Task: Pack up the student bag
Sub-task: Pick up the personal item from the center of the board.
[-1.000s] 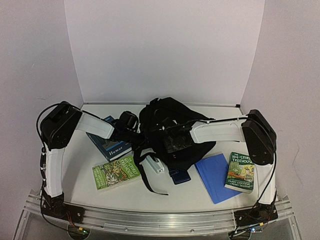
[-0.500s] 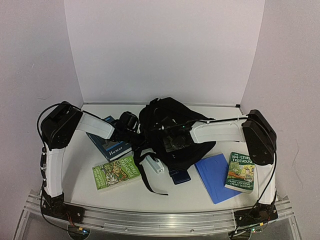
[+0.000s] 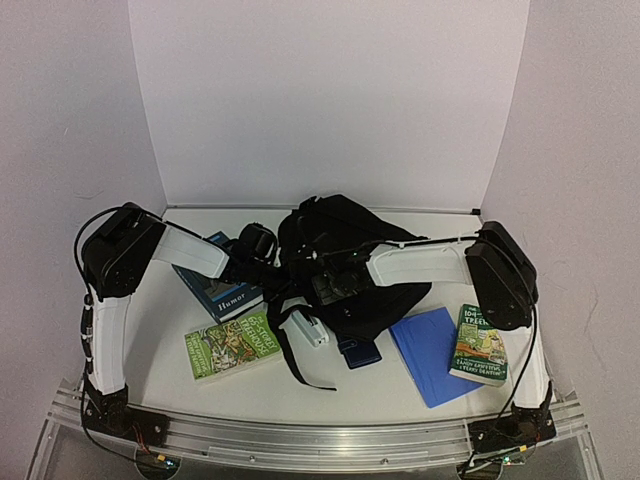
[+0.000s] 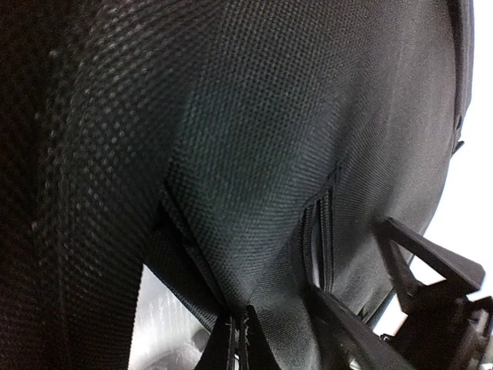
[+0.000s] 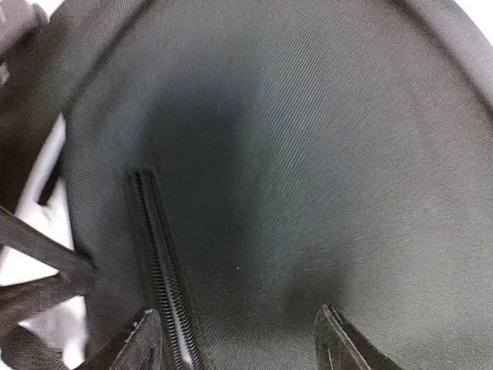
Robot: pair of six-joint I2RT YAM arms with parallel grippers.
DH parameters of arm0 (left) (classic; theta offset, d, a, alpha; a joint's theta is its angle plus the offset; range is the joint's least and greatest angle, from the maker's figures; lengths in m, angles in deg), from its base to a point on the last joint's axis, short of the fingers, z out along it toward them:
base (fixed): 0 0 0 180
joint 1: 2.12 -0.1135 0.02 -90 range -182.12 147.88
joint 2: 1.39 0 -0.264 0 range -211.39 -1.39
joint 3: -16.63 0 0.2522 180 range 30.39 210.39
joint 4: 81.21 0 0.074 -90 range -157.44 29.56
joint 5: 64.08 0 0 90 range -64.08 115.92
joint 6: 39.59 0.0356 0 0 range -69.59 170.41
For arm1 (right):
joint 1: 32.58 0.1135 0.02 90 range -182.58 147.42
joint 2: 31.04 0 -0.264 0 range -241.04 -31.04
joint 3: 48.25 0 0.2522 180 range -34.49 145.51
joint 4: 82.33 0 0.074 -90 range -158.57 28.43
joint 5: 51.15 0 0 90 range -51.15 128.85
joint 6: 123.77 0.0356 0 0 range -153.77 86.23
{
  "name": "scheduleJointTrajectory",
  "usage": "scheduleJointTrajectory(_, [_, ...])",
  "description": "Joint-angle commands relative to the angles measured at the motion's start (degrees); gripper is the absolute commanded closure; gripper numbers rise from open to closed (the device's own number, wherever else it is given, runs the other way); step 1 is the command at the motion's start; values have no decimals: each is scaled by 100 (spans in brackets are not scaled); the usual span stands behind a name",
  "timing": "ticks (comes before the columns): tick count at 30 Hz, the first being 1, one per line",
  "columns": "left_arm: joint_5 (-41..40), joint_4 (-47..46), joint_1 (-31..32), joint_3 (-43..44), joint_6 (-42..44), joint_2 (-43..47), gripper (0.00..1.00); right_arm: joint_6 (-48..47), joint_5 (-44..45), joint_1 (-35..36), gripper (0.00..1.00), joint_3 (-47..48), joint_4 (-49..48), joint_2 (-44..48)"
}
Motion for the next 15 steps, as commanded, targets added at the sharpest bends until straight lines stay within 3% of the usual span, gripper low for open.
scheduleJointTrajectory(1, [-155, 222, -56, 68, 93, -76, 100, -265, 477, 29, 31, 220, 170, -301])
scheduleJointTrajectory(15, [-208, 282, -61, 72, 93, -67, 100, -116, 1399, -280, 30, 395, 540, -794])
